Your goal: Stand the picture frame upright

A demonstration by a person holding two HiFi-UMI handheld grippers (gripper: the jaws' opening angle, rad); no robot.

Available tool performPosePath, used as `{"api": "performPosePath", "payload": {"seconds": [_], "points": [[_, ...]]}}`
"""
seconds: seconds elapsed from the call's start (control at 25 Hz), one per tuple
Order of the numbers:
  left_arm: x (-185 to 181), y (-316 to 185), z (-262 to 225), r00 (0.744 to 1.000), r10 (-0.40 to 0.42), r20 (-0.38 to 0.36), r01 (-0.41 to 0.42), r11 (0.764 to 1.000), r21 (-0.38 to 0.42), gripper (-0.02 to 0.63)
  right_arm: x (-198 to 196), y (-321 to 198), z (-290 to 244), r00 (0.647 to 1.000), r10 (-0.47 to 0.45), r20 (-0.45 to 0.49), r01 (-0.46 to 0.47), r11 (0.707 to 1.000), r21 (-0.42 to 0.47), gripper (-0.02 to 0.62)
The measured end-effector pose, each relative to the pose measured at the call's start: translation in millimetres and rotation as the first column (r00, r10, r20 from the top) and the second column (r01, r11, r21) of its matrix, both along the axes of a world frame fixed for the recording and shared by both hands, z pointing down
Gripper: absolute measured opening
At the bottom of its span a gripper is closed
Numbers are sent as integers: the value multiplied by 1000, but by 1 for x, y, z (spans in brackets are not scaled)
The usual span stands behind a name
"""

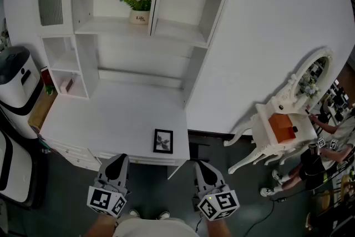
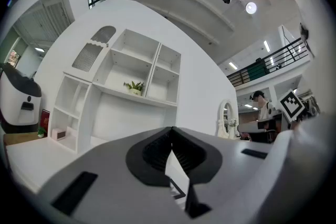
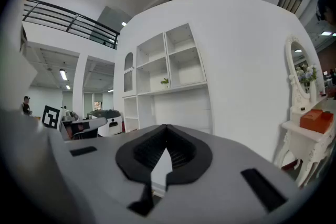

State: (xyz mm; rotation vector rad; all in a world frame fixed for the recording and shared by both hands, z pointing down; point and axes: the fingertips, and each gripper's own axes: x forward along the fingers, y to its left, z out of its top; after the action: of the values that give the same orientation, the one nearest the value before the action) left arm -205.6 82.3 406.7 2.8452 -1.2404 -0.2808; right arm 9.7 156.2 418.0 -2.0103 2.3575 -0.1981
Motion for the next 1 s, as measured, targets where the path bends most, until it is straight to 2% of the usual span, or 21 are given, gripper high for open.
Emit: {"api": "performPosePath", "payload": {"seconds": [0.64, 1.0], "points": [[20, 6, 16, 999, -26, 26, 27, 999, -35, 17, 20, 3, 19, 999, -32, 33, 32, 999, -22, 9], [23, 2, 20, 999, -36, 12, 37, 998, -44, 17, 26, -1, 18, 997, -50, 54, 50, 999, -8, 9]]}}
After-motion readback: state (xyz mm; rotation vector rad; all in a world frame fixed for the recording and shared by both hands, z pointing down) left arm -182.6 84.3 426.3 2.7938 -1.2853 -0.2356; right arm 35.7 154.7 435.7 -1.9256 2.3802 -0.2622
